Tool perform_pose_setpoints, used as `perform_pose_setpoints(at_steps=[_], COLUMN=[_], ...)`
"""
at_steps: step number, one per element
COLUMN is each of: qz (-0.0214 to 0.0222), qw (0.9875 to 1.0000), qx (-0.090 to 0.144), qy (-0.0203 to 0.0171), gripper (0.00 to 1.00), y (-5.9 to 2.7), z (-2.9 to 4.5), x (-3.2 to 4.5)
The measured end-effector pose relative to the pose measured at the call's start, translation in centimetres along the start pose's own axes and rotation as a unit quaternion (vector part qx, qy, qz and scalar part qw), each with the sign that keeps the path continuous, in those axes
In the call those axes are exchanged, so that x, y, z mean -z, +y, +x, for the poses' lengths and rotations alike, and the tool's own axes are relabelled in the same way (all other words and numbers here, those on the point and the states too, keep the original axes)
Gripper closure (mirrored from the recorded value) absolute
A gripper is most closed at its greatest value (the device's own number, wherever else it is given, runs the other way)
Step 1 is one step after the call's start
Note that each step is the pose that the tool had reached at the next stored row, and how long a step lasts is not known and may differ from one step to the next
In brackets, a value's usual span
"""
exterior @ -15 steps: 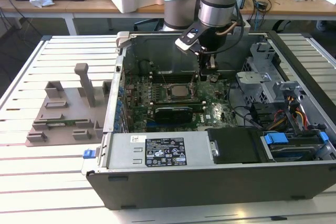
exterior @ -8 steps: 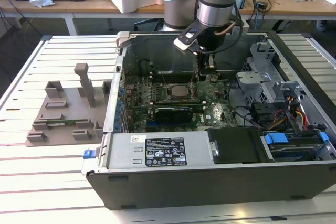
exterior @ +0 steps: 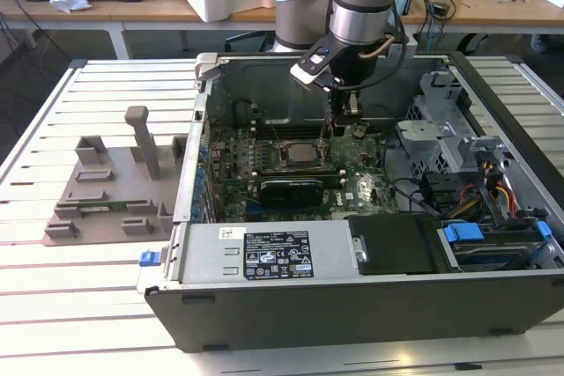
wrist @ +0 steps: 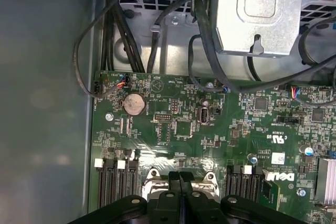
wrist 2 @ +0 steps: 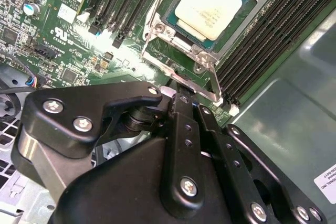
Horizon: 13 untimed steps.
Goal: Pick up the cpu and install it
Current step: 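Close the cpu cover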
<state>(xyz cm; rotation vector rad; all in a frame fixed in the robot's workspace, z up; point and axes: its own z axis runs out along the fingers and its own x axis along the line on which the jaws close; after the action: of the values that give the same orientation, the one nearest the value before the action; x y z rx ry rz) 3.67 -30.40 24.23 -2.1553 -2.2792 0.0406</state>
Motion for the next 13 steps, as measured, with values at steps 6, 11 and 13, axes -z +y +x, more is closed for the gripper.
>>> perform_pose_setpoints(at_steps=[6,11,13], qz=[-0.0005,-0.0006,-0.0009], qw=[1.0000,1.0000,1.0000], qx=[0.000,0.000,0.000], qy=[0.0001,0.0000,0.0000], gripper=[0.89,0.89,0.89], y=[-0.37,-0.75,-1.14], z=[0.03,0.04,0.07], x=[0.02,0.02,0.01])
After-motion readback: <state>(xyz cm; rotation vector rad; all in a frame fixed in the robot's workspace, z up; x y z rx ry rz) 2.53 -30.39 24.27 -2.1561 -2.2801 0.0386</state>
